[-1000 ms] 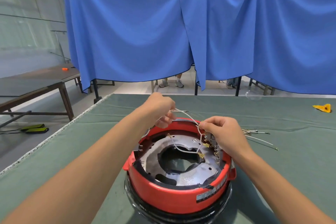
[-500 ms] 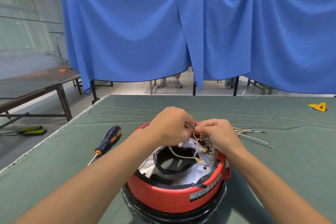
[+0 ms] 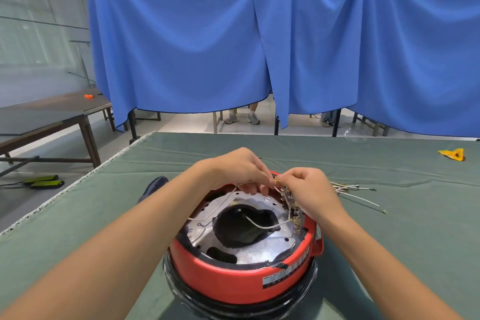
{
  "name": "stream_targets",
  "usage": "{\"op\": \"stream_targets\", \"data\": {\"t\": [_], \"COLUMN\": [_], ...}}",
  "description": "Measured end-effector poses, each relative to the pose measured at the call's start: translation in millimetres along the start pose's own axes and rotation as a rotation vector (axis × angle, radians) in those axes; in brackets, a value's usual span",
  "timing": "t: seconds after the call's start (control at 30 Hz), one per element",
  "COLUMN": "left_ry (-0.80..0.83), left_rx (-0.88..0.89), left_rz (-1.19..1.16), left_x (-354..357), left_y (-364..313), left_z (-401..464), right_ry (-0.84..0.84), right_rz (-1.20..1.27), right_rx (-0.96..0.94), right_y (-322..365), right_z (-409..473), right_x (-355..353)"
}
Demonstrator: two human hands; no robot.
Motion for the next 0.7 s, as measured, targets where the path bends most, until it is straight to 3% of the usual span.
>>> {"op": "stream_targets", "data": {"t": [0.23,0.4,0.7], "left_ry": [0.080,0.093,-0.176], "left_rx": [-0.056,-0.075,0.037], "left_rz": [-0.012,0.196,0.244], "left_x": [7.3,23.0,24.3], "left_y": [9.5,12.4,7.4], "left_z": [4.6,8.5,13.5], "right_ry": [-0.173,-0.175,-0.169], "right_rz": [-0.006,0.003,0.023], "right_rx": [-0.043,-0.017,-0.020], "right_y": [-5.9,-14.2,-16.7], "right_z": [3.6,6.2,7.8], "right_x": [-9.3,-8.9,-9.4]}}
Point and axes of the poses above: each hand's wrist, its own z-axis towards the middle knuckle, its own x-axis out of the palm, y = z × x, the point moved 7 cm from there along z, towards the middle knuckle, and after that the axes turned 6 degrees about z, right-handed, at the moved point
